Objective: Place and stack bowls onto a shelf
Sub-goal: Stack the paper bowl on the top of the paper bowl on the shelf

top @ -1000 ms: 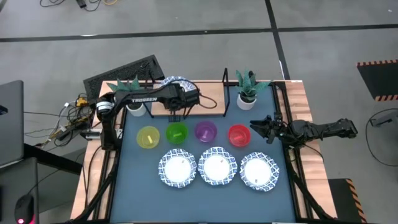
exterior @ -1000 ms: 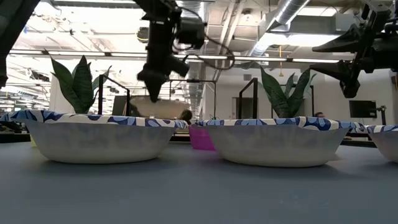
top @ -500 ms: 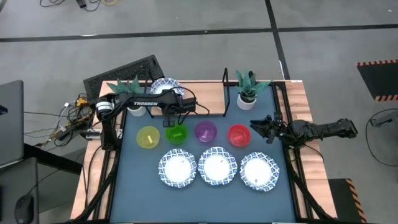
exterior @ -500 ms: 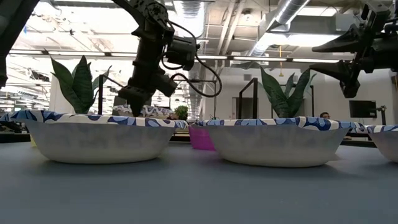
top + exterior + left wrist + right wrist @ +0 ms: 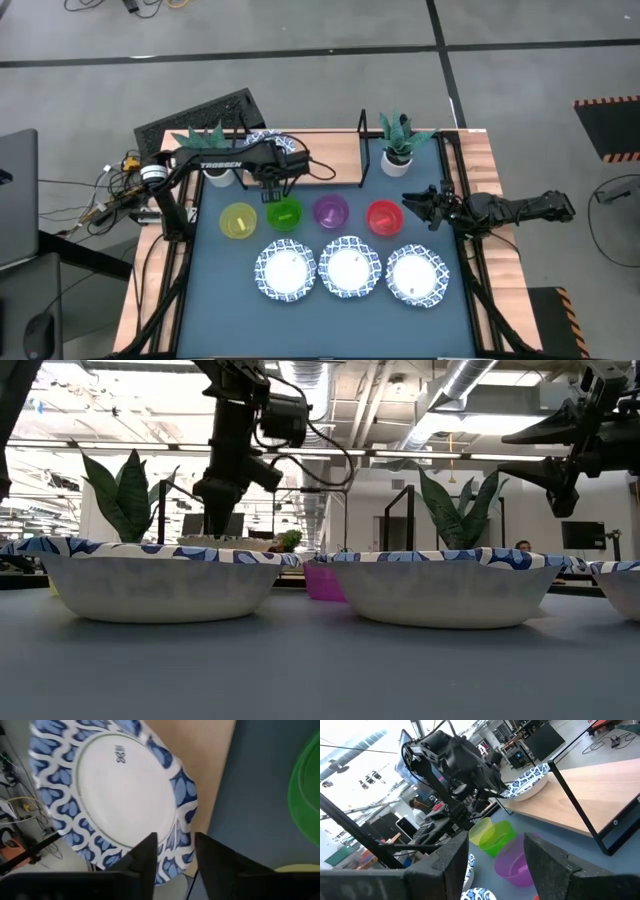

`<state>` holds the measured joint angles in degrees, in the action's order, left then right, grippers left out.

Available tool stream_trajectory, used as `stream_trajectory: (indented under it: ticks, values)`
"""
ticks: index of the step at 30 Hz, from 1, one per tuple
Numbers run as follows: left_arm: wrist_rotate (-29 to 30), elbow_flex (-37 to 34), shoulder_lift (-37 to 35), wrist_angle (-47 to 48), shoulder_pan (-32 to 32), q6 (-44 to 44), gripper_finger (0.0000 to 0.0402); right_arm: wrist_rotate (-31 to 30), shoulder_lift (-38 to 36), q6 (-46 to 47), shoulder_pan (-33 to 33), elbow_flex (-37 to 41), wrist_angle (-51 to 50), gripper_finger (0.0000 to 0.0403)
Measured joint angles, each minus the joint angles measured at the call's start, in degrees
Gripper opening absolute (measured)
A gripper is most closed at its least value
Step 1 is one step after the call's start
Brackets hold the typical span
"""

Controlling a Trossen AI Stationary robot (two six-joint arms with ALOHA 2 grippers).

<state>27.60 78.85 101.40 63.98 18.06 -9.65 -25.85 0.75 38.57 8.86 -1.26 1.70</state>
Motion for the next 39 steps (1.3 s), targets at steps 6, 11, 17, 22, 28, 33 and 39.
stream_trajectory:
  ticks: [6,11,17,22,28,33,39]
  values:
    - [-2.9,0.6,-3.3,2.3,-1.2,4.0,0.0183,0.0,0.0,0.0,0.0,0.0,0.0,0.0215]
    - [-8.7,3.5,-8.8,5.1,-6.1,8.4,0.0192,0.0,0.0,0.0,0.0,0.0,0.0,0.0215]
    - [-17.4,6.4,-16.9,3.1,-15.9,15.1,0.0192,0.0,0.0,0.0,0.0,0.0,0.0,0.0215]
    - [-18.5,6.6,-21.0,-1.1,-28.9,20.3,0.0192,0.1,0.0,0.0,0.0,0.0,-0.1,0.0215]
    - [-14.1,6.6,-18.2,-6.6,-43.2,28.6,0.0192,0.2,0.0,0.0,0.0,0.0,-0.2,0.0215]
    - [-13.4,6.6,-12.4,-7.9,-49.9,36.4,0.0192,0.2,0.0,0.0,0.0,0.0,-0.2,0.0215]
    - [-14.5,6.5,-4.3,-8.0,-53.9,40.3,0.0192,0.2,0.0,0.0,0.0,0.0,-0.2,0.0215]
